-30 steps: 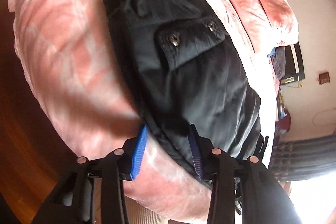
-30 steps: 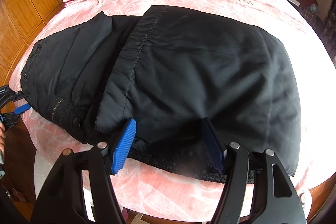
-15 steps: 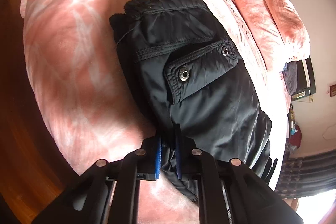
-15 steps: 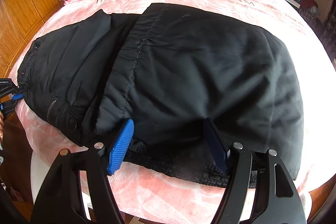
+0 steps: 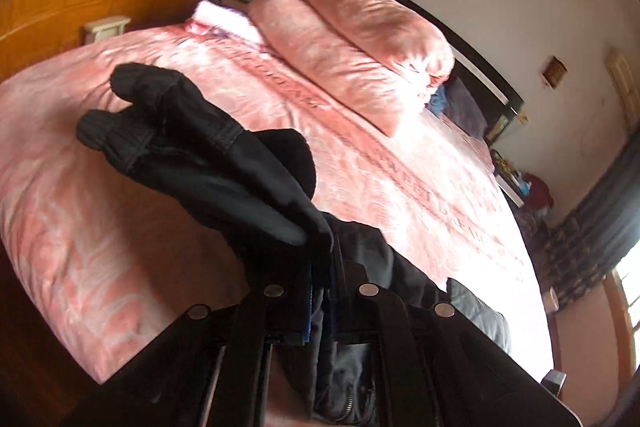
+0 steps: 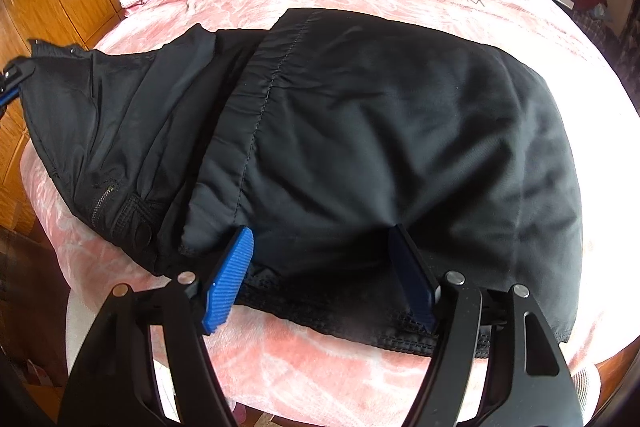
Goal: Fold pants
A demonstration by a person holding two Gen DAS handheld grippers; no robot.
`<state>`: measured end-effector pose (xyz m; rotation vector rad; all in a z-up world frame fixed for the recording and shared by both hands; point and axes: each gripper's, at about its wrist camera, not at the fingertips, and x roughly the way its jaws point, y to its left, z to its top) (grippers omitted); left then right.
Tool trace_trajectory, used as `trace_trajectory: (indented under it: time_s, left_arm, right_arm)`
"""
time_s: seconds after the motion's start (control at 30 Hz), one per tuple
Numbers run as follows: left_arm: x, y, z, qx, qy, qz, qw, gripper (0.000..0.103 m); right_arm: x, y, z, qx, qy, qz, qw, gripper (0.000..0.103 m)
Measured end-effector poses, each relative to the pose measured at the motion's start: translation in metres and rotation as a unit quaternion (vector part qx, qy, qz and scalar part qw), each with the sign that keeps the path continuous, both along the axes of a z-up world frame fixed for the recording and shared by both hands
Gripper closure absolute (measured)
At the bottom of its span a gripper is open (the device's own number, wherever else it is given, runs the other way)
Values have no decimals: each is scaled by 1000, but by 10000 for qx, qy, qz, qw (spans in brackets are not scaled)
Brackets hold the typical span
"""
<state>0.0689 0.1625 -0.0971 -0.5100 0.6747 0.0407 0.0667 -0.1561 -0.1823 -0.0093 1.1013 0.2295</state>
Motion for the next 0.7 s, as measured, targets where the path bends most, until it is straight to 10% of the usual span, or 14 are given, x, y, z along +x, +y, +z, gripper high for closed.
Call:
trace_trajectory:
  time_s: [0.33, 0.7]
  left_arm:
    - [7, -131, -9, 1381, 190, -2124, 9672, 96]
    - [-1, -164, -63, 1677, 1115, -3195, 9259, 91]
  right_arm:
    - [-4, -18, 9, 455, 69, -137, 9988, 32]
    - [-4, -48, 21, 748, 62, -479, 9960, 31]
